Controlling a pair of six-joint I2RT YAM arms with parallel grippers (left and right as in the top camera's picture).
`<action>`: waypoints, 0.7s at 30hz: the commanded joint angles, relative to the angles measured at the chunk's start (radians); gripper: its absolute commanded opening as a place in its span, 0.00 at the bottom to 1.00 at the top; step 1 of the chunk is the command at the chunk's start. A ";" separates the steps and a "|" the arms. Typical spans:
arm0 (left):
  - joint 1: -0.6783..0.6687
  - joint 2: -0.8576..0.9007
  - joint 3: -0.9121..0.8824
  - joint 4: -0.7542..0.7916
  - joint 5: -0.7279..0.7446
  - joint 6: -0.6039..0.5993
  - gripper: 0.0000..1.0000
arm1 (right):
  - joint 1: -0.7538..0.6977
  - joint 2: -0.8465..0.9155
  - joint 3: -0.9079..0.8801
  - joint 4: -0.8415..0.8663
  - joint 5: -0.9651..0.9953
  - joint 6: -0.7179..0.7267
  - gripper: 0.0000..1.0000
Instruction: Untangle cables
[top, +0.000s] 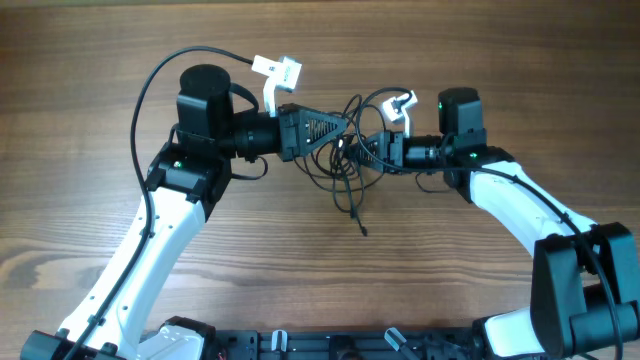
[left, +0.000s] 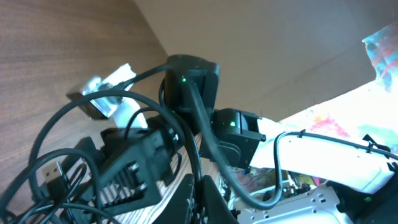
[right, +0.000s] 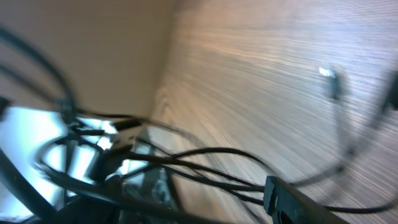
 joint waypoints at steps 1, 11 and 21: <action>0.006 -0.014 0.007 -0.003 0.030 -0.019 0.04 | -0.001 0.014 0.002 0.038 -0.106 0.081 0.74; 0.159 -0.078 0.007 -0.003 0.072 -0.042 0.04 | -0.001 0.014 0.002 -0.465 0.756 0.239 0.70; 0.476 -0.108 0.007 -0.066 0.184 -0.128 0.04 | -0.002 0.014 0.002 -0.566 0.933 0.264 0.71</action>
